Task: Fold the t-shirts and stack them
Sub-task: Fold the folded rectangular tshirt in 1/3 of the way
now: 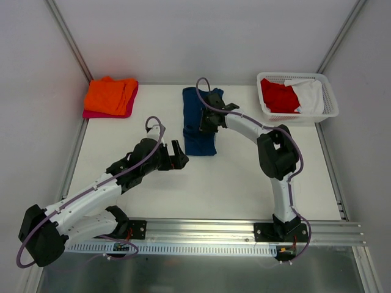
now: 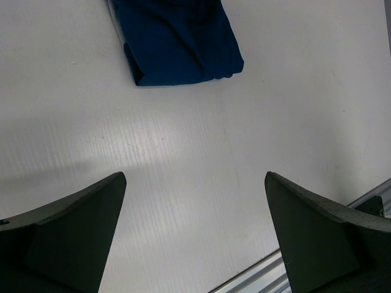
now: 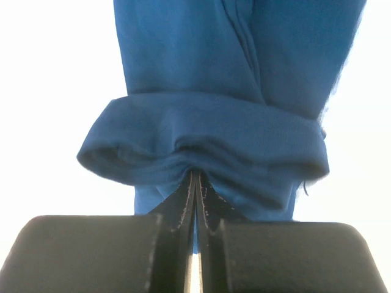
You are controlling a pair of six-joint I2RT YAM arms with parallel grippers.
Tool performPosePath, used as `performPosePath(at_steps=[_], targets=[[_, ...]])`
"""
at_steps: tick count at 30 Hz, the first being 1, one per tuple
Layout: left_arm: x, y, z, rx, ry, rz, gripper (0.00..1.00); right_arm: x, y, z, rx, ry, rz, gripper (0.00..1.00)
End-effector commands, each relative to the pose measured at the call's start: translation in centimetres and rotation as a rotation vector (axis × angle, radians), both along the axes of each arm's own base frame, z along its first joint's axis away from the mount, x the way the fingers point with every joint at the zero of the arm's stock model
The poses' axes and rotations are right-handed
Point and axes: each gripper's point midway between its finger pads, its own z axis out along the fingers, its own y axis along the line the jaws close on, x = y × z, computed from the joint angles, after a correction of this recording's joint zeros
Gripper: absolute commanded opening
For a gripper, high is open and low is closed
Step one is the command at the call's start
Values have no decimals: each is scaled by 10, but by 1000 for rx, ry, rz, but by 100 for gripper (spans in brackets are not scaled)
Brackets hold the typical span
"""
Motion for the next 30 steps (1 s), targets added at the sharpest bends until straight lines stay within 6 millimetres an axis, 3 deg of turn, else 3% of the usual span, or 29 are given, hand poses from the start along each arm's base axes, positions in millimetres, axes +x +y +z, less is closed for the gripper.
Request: performPosePath(at_steps=[1, 8, 10, 11, 12, 13, 16, 17, 18, 19, 20, 21, 22, 23, 24, 25, 26, 27, 28, 29, 30], targets=[[9, -7, 11, -11, -53, -6, 99, 14, -1, 14, -8, -26, 15, 1], [9, -7, 7, -3, -51, -13, 99, 40, -4, 9, 10, -25, 7, 0], [6, -4, 4, -2, -52, -10, 99, 48, -3, -1, 12, -12, 9, 1], [6, -2, 4, -1, -54, -6, 99, 54, -5, -3, 12, -11, 6, 0], [5, -1, 3, -2, -56, -6, 99, 69, -1, 13, 33, -50, 5, 1], [2, 1, 4, -5, -59, -6, 99, 71, -3, -1, 10, -21, 11, 1], [-3, 5, 5, -8, -61, -4, 99, 105, -9, 4, 52, -43, -21, 4], [-3, 7, 6, -8, -63, -1, 99, 119, -7, 22, 83, -85, -30, 19], [-5, 8, 8, -8, -70, 0, 99, 126, -10, 19, 91, -81, -37, 37], [-5, 11, 8, 3, -71, 2, 99, 138, -18, 35, 101, -115, -48, 67], [-6, 12, 10, 5, -76, 4, 99, 141, -23, 41, 101, -125, -52, 76], [-7, 14, 12, 5, -84, 5, 99, 143, -28, 46, 97, -133, -54, 83], [-7, 15, 13, 8, -88, 5, 99, 145, -39, 73, 99, -176, -57, 87], [-8, 17, 13, 11, -88, 9, 99, 142, -45, 86, 93, -194, -61, 92], [-9, 18, 16, 2, -94, 10, 99, 136, -54, 85, 64, -189, -71, 93], [-10, 18, 17, -6, -93, 12, 99, 129, -62, 123, 73, -247, -75, 93], [-11, 18, 18, -13, -94, 9, 99, 122, -67, 133, 61, -263, -67, 94], [-12, 18, 18, -17, -93, 6, 99, 114, -72, 144, 57, -275, -66, 94], [-13, 17, 18, -23, -90, 6, 99, 98, -75, 135, 37, -239, -59, 94], [-13, 17, 16, -21, -86, 7, 99, 81, -82, 168, 47, -287, -59, 94], [-12, 18, 13, -15, -81, 16, 99, 70, -89, 174, 24, -298, -72, 94]])
